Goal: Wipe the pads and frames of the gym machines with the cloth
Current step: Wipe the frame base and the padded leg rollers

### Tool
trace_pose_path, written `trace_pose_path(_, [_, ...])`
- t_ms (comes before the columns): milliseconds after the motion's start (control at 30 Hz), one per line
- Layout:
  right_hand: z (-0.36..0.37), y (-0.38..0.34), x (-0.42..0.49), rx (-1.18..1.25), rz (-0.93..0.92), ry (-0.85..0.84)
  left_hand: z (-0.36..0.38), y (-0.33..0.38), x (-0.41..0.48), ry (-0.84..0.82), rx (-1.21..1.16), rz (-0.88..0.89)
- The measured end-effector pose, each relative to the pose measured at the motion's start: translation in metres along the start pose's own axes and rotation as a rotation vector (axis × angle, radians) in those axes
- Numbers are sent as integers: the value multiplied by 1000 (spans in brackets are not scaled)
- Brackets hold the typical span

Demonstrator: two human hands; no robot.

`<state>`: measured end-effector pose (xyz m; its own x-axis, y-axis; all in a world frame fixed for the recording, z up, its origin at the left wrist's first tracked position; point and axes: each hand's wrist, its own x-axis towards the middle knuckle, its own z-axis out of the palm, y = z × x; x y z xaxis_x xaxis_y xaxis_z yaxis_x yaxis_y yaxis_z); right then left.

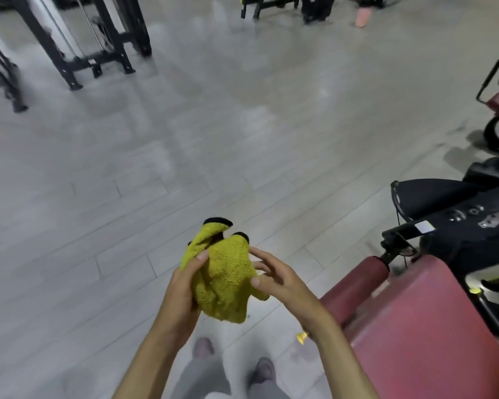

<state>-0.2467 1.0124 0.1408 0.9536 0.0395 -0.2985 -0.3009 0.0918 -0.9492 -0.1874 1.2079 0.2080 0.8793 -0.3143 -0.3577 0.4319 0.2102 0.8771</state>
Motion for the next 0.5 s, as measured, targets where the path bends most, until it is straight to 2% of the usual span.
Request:
trace_pose_path(100, [-2,-8,34,34,76,-17,-5,18,47,43,-152,-93])
trace_pose_path(200, [1,-16,73,23,80,-13,-14,31,100,5,-227,-216])
trace_pose_path(367, [7,-43,138,80,28,285,-25,60,193,-178,-59,-318])
trace_pose_path(500, [5,-62,172,185,-79,600,-26,58,249,-518,99,-452])
